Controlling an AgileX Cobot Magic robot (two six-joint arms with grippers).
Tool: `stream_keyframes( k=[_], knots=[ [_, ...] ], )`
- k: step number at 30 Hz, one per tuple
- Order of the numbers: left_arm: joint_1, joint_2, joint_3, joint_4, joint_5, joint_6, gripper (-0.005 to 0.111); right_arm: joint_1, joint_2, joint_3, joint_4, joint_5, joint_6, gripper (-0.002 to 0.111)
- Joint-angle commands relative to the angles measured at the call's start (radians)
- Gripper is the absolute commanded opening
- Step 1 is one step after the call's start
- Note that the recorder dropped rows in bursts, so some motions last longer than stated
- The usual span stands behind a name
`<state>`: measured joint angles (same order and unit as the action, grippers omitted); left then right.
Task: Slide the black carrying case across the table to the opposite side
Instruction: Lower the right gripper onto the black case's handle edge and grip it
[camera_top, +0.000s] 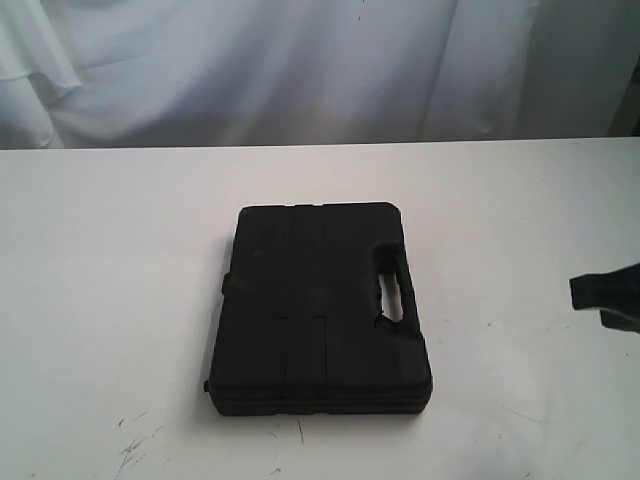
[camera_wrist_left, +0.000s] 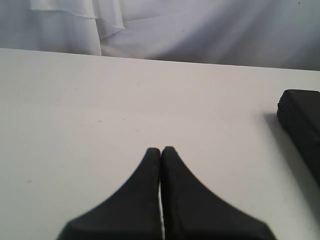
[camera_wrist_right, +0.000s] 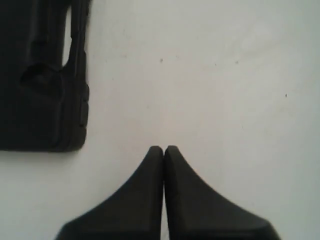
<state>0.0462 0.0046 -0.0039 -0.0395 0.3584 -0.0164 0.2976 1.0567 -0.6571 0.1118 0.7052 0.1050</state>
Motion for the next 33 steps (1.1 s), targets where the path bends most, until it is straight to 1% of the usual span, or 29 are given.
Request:
stream_keyframes(
  k=[1,4,9,12,18,19,20,21,22,23,24,27,30,33],
  knots=[
    [0.0,-0.005,0.004,0.0,-0.015,-0.002,0.0,0.001,0.052,-0.026,0.019,-0.123,-0.038,0.0],
    [0.0,-0.005,0.004,0.0,-0.015,-0.002,0.0,0.005,0.12,-0.077,0.067,-0.112,-0.055,0.0],
    [0.0,-0.005,0.004,0.0,-0.015,-0.002,0.0,0.071,0.277,-0.201,0.081,-0.068,-0.067,0.0],
    [0.0,-0.005,0.004,0.0,-0.015,-0.002,0.0,0.11,0.412,-0.315,0.078,-0.01,-0.011,0.0],
    [0.0,-0.005,0.004,0.0,-0.015,-0.002,0.0,0.16,0.653,-0.502,0.073,0.02,0.053,0.0],
    [0.0,-0.005,0.004,0.0,-0.015,-0.002,0.0,0.169,0.682,-0.528,0.063,0.02,0.076,0.003],
    [0.0,-0.005,0.004,0.0,-0.015,-0.002,0.0,0.187,0.725,-0.565,0.036,0.02,0.104,0.01],
    [0.0,-0.005,0.004,0.0,-0.015,-0.002,0.0,0.193,0.74,-0.579,0.029,0.02,0.104,0.016],
    [0.0,-0.005,0.004,0.0,-0.015,-0.002,0.0,0.207,0.775,-0.612,0.027,0.022,0.104,0.027],
    [0.0,-0.005,0.004,0.0,-0.015,-0.002,0.0,0.211,0.791,-0.624,0.027,0.025,0.104,0.031],
    [0.0,-0.005,0.004,0.0,-0.015,-0.002,0.0,0.221,0.82,-0.646,0.027,0.025,0.104,0.038],
    [0.0,-0.005,0.004,0.0,-0.015,-0.002,0.0,0.221,0.869,-0.679,0.019,0.025,0.11,0.039],
    [0.0,-0.005,0.004,0.0,-0.015,-0.002,0.0,0.221,0.926,-0.711,-0.052,0.01,0.146,0.039],
    [0.0,-0.005,0.004,0.0,-0.015,-0.002,0.0,0.221,0.969,-0.737,-0.054,0.007,0.146,0.039]
  ],
)
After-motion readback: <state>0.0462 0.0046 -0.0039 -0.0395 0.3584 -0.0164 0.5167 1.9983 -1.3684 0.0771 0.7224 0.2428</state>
